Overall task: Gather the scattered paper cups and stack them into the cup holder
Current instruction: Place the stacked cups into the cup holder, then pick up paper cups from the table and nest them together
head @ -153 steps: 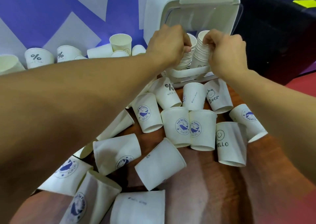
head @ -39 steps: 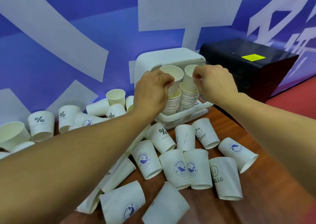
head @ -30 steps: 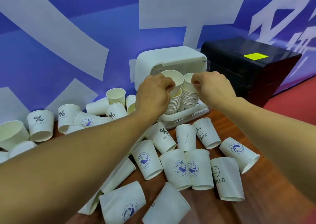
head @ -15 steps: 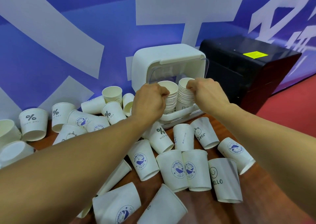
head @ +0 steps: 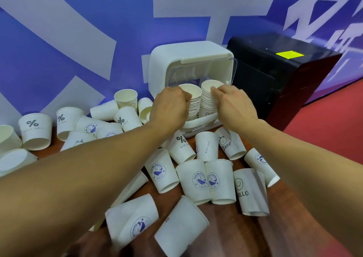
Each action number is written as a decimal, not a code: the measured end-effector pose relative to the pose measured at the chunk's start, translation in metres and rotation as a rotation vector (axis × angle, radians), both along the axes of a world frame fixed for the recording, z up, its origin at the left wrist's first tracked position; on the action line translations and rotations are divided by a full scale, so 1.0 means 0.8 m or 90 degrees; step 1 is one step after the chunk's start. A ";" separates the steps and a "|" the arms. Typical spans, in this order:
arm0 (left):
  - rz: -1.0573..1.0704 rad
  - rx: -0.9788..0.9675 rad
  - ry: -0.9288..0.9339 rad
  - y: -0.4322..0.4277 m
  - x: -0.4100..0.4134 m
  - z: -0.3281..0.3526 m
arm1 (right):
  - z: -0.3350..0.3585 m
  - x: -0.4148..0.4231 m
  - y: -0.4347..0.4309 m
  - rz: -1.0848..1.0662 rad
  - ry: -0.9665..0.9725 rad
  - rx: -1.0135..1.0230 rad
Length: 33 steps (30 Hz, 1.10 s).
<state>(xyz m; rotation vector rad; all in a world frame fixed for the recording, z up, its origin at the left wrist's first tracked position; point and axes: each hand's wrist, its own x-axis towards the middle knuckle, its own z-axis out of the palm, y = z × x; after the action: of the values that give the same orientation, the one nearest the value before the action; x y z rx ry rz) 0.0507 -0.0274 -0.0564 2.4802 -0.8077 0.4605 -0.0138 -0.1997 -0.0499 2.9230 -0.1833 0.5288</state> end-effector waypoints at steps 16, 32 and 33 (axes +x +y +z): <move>0.000 0.004 0.102 0.132 -0.161 0.012 | 0.011 -0.185 0.128 0.074 -0.185 0.296; -0.183 0.272 0.202 0.132 -0.231 -0.034 | -0.046 -0.338 0.236 -0.067 -0.021 0.401; -0.188 0.286 0.203 0.131 -0.232 -0.037 | -0.049 -0.342 0.239 -0.072 -0.022 0.408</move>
<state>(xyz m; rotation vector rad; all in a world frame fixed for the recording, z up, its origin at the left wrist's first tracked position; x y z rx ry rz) -0.1348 0.0774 -0.0857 2.6618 -1.2165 -0.2448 -0.2874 -0.0082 -0.0888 3.4828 -0.6227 0.5893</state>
